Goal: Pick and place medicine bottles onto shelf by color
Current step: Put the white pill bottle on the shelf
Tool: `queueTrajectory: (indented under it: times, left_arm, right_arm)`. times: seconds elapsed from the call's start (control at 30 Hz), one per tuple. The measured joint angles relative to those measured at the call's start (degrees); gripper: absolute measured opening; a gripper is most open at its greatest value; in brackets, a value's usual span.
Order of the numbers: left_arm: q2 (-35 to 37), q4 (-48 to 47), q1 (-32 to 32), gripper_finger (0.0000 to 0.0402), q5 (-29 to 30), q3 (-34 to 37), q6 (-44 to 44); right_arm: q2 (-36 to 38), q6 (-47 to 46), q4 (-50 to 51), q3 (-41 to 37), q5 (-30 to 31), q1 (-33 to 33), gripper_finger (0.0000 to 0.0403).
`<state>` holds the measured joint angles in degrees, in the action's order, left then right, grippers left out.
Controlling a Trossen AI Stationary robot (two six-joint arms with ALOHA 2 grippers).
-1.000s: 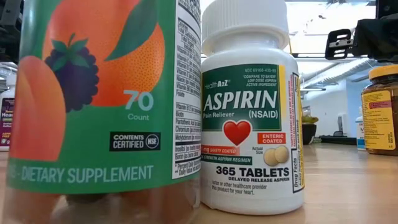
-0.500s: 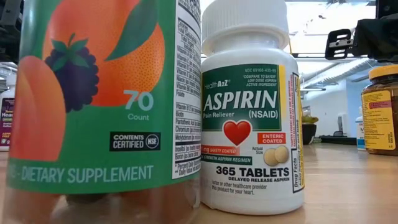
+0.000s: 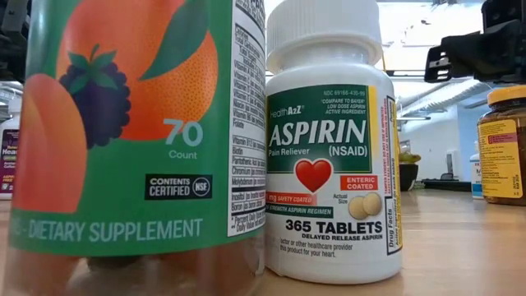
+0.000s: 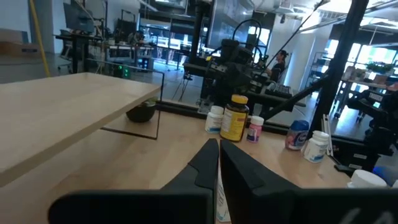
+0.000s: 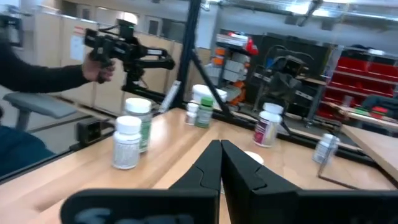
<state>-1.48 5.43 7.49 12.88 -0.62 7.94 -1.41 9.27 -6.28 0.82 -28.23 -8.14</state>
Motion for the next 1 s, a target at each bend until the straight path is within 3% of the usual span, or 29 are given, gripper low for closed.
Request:
queueTrajectory:
  times: [0.17,0.4,0.53,0.6,0.67,0.77,0.83,1.0]
  left_arm:
    - [-0.02,1.15,0.0,0.0017,0.45,0.01,-0.29]
    - [0.0,7.27,-0.02,0.0017,8.96,0.02,0.95]
    - [-0.06,6.11,-0.11,0.0017,14.89,0.02,-2.94]
    - [-0.45,6.11,-0.93,0.0017,21.95,0.02,-1.62]
    - [-0.84,6.21,-2.62,0.0017,27.6,0.01,2.09]
    - [-2.1,2.24,-6.25,0.0021,28.26,-1.73,4.18]
    - [-3.07,-2.8,-8.98,0.0033,28.35,-4.12,5.68]
    - [-6.06,-14.84,-14.78,0.0099,28.57,-12.85,8.25]
  right_arm:
    - [0.0,-2.61,-4.81,0.0,0.05,0.0,0.0]
    - [0.0,-10.55,-9.53,0.0,-0.02,0.0,0.0]
    - [-0.15,-8.12,-9.77,-0.01,1.36,0.01,0.0]
    - [-0.18,-6.88,-11.36,-0.01,8.31,0.01,0.0]
    - [-0.4,-8.49,-12.97,-0.02,20.99,0.0,0.0]
    - [-0.62,-10.61,-12.95,-0.02,45.21,-0.09,0.0004]
    - [-1.03,-9.42,-13.43,0.0,56.39,-0.63,0.0011]
    - [-2.97,-3.6,-21.83,-0.01,56.41,-2.7,0.0045]
